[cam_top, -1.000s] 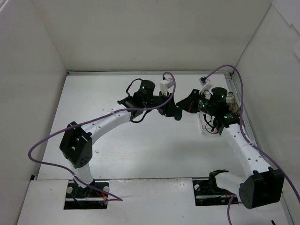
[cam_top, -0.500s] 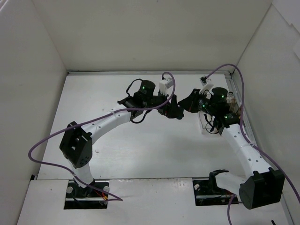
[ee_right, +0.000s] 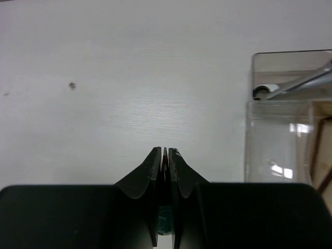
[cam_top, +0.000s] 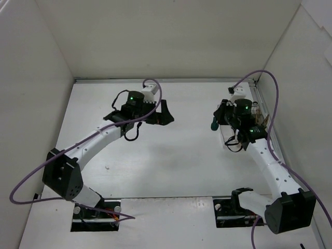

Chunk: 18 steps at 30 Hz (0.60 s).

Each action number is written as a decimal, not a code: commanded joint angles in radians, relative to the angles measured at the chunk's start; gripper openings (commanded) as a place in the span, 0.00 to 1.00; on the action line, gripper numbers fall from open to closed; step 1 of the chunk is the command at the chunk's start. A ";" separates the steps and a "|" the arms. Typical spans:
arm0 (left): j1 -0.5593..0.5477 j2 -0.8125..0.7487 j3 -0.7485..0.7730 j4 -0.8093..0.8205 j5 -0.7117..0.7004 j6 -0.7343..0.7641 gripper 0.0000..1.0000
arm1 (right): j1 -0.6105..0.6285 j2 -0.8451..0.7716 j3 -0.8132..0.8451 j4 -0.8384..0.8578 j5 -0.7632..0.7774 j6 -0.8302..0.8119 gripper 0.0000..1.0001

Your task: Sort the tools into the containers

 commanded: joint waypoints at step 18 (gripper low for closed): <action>0.314 -0.336 -0.215 -0.292 -0.274 0.143 1.00 | -0.078 0.351 0.033 0.106 0.459 -0.200 0.00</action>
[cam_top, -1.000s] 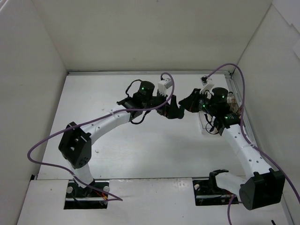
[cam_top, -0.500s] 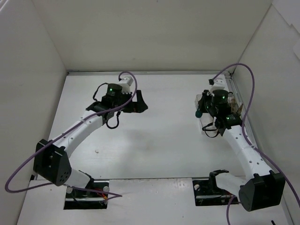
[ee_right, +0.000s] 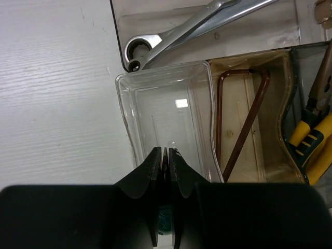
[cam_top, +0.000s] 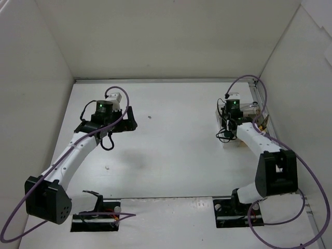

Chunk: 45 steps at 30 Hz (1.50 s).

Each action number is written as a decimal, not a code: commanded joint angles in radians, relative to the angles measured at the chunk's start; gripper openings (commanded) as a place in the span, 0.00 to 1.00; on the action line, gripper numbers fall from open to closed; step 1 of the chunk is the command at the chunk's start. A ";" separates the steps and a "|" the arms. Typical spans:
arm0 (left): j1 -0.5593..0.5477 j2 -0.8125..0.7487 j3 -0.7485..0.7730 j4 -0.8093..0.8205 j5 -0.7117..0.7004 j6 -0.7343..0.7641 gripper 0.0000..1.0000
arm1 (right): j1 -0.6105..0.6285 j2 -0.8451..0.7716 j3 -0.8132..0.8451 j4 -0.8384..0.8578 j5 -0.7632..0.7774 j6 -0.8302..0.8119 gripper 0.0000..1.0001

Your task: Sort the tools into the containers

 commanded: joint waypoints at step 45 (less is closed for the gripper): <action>0.075 -0.687 -0.243 -0.119 -0.662 0.062 1.00 | 0.110 -0.771 -0.138 -0.154 -0.206 0.131 0.98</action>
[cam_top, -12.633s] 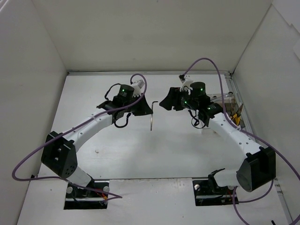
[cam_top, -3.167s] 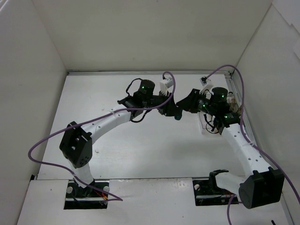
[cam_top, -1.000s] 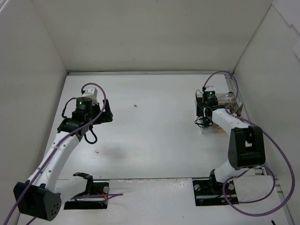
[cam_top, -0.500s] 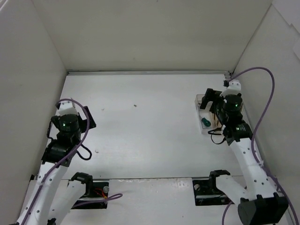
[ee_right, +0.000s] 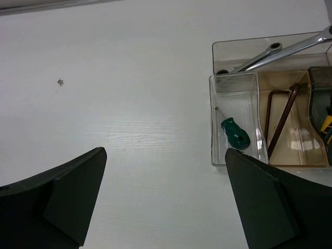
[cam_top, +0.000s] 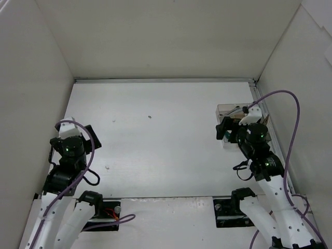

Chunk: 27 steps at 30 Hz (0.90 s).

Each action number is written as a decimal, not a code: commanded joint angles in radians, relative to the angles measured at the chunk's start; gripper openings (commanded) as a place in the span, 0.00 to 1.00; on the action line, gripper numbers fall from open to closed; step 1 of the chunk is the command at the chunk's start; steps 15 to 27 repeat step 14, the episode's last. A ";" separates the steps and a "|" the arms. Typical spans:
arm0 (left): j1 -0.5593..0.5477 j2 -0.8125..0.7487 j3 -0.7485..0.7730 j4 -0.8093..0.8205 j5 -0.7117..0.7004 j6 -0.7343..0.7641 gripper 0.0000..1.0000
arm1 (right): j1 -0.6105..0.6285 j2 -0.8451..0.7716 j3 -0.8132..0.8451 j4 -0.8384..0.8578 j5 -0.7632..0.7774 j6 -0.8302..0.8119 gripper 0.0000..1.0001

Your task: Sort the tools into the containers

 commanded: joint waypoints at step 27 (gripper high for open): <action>0.007 0.020 -0.028 0.121 0.004 0.043 1.00 | 0.103 -0.051 0.006 0.014 0.070 -0.025 0.98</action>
